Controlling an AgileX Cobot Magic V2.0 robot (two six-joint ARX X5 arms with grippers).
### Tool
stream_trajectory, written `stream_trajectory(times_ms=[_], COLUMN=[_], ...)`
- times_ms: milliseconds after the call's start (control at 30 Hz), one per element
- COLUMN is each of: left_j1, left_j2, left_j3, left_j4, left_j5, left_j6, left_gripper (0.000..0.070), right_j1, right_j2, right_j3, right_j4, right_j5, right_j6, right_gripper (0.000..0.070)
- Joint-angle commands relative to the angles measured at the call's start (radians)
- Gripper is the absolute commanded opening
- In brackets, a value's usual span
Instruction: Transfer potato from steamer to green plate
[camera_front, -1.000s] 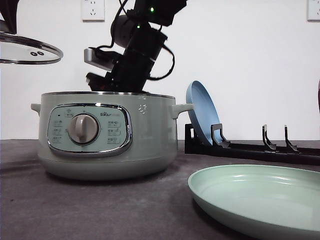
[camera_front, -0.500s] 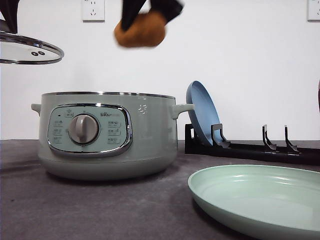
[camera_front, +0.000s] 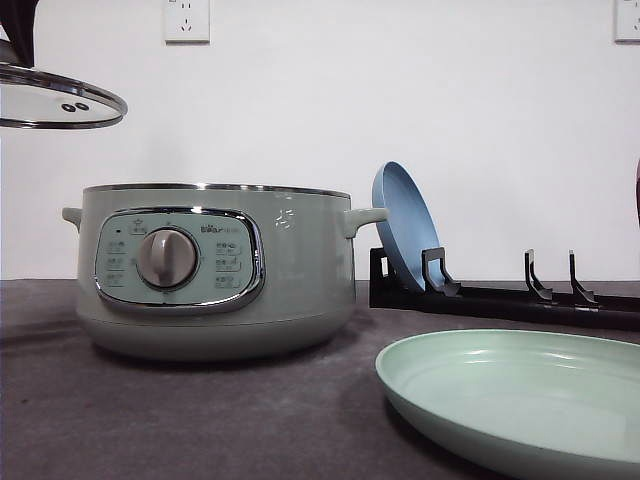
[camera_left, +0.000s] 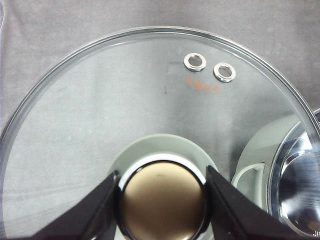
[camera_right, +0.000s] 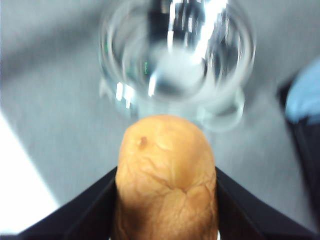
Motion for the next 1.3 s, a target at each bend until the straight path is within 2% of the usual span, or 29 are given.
stream_trajectory(times_ms=[0, 167, 367, 567, 733, 933, 1267], left_j1=[-0.004, -0.012, -0.023, -0.023, -0.023, -0.023, -0.023], left_j2=[-0.015, -0.015, -0.015, -0.015, -0.015, -0.015, -0.015], left_j3=[0.046, 0.046, 0.046, 0.046, 0.046, 0.046, 0.046], left_j4=[0.027, 0.027, 0.028, 0.029, 0.031, 0.032, 0.032], left_j5=[0.002, 0.002, 0.002, 0.002, 0.002, 0.002, 0.002], left_j6=[-0.005, -0.005, -0.005, -0.005, -0.005, -0.005, -0.005], left_gripper=[0.0001, 0.0001, 0.0001, 0.0001, 0.0001, 0.0001, 0.0001], right_j1=[0.002, 0.001, 0.001, -0.004, -0.022, -0.060, -0.109], right_j2=[-0.044, -0.209, -0.344, -0.366, -0.357, -0.340, -0.228], right_j3=[-0.077, -0.351, -0.672, -0.919, -1.086, -1.183, -1.198], right_j4=[-0.018, 0.091, 0.300, 0.486, 0.721, 0.857, 0.928], right_j5=[0.002, 0.003, 0.003, 0.004, 0.004, 0.004, 0.001], right_j6=[0.037, 0.103, 0.198, 0.264, 0.329, 0.354, 0.346], right_gripper=[0.0255, 0.0255, 0.0255, 0.0255, 0.0255, 0.0255, 0.0255])
